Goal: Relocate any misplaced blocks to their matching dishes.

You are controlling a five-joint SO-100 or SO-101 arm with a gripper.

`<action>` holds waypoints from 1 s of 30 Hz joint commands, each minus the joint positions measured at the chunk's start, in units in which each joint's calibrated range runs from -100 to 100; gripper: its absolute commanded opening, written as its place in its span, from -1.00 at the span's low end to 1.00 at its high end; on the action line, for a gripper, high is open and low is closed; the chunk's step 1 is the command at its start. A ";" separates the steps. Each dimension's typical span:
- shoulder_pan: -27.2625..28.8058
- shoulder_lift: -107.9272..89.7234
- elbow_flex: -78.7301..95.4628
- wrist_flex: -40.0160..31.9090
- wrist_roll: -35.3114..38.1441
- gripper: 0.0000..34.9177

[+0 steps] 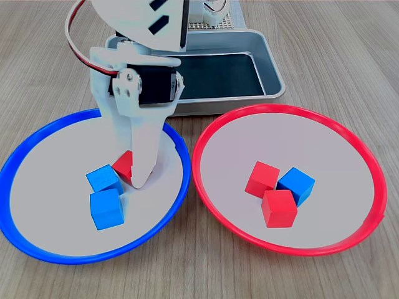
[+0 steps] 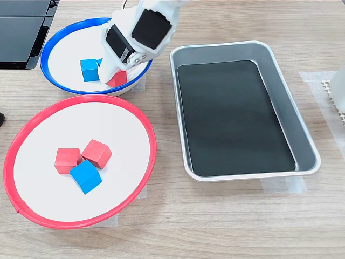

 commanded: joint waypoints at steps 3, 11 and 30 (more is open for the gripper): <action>-0.31 -1.40 -0.82 0.00 -0.05 -0.98; 0.35 -9.07 -5.10 7.43 -0.59 -0.98; -21.02 -12.66 -2.64 8.09 0.20 -0.98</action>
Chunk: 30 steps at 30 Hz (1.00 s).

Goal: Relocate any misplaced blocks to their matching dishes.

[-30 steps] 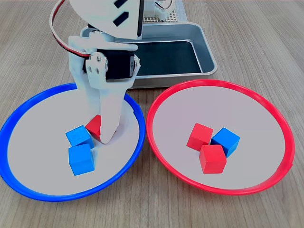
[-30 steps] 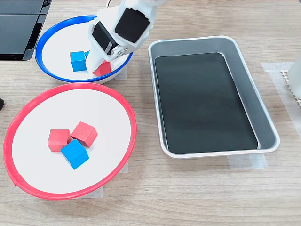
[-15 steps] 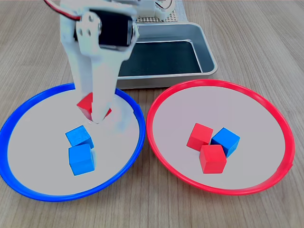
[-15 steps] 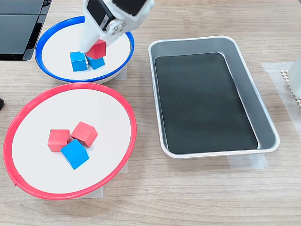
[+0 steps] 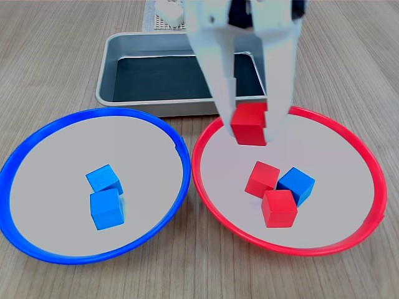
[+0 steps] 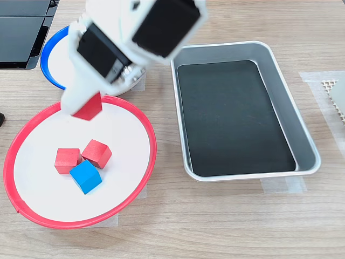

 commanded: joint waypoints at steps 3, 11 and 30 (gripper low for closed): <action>-4.82 -0.81 6.17 -2.77 2.15 -0.98; -5.20 0.13 11.54 -4.59 3.22 -0.98; -6.14 7.38 3.26 -1.94 3.32 -0.51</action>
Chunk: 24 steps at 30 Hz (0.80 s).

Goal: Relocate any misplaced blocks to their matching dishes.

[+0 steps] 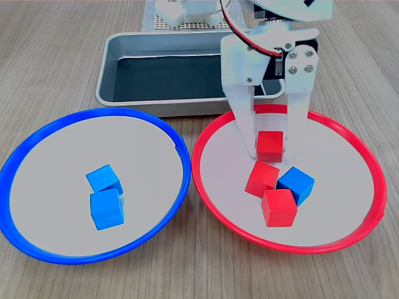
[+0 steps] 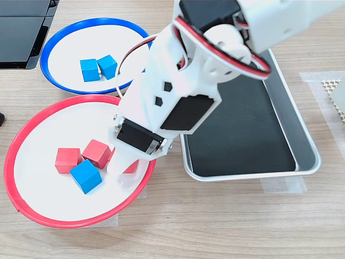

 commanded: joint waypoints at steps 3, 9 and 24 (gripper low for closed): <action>-0.49 0.39 -5.55 2.48 0.10 -0.48; -0.58 0.05 -8.19 3.88 0.24 -0.35; -3.22 -2.08 -14.01 8.83 -0.49 -0.38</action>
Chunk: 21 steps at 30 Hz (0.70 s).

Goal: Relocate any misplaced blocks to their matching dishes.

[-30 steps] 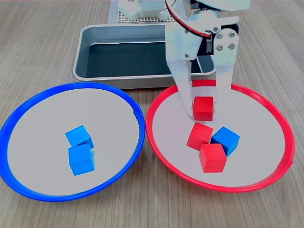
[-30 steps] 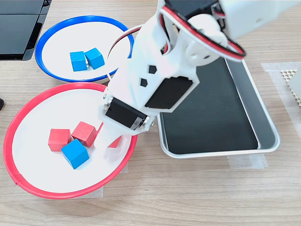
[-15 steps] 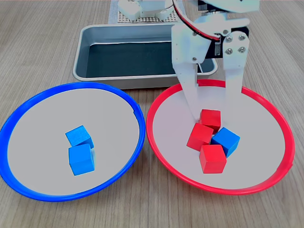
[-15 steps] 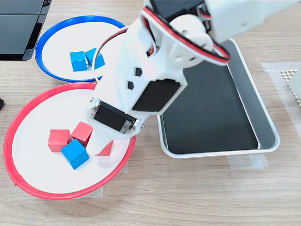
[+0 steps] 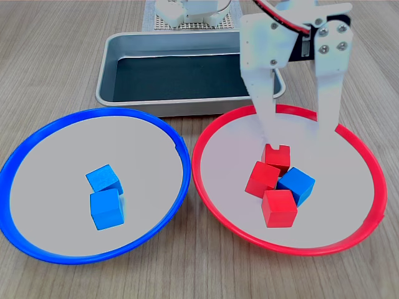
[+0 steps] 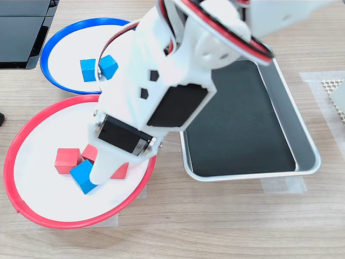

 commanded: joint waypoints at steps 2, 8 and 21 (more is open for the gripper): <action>-2.21 -3.11 -3.76 1.33 -1.37 -0.39; -4.66 -0.89 -5.04 0.92 -2.88 -0.38; -2.40 6.45 -9.86 -0.48 -3.47 -0.38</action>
